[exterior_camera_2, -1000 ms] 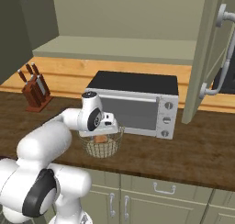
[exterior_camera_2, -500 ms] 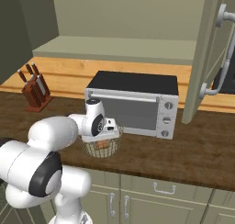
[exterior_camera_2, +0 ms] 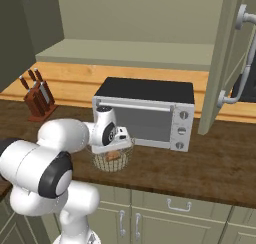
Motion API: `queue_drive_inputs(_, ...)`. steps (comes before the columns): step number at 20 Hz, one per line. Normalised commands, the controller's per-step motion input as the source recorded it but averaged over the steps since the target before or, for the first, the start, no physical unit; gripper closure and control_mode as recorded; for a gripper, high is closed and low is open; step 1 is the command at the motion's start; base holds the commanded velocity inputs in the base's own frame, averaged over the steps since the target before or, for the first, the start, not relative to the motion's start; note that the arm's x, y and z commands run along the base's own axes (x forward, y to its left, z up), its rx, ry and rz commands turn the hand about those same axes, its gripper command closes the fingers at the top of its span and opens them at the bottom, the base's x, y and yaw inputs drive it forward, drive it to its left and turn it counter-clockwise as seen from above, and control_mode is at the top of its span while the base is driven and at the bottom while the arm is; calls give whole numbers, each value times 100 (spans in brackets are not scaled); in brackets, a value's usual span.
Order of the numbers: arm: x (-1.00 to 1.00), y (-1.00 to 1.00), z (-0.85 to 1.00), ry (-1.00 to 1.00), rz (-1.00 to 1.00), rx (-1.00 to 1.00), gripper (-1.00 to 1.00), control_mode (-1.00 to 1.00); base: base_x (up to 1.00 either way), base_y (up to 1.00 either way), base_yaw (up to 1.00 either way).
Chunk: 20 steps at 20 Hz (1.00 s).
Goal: Open the cabinet, pick up the bread from the cabinet and place it in the basket. Then move the basket to the dining counter.
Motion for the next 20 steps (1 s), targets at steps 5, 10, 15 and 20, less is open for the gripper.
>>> queue_drive_inputs(5,23,3,0,0,6,2,-100,-100,0,0,0)
queue_drive_inputs(10,10,8,21,0,6,7,-100,-100,0,0,0)
queue_drive_inputs(15,-41,0,87,0,0,11,-100,-100,0,0,0)
queue_drive_inputs(20,-71,23,61,5,0,3,-100,-100,0,0,0)
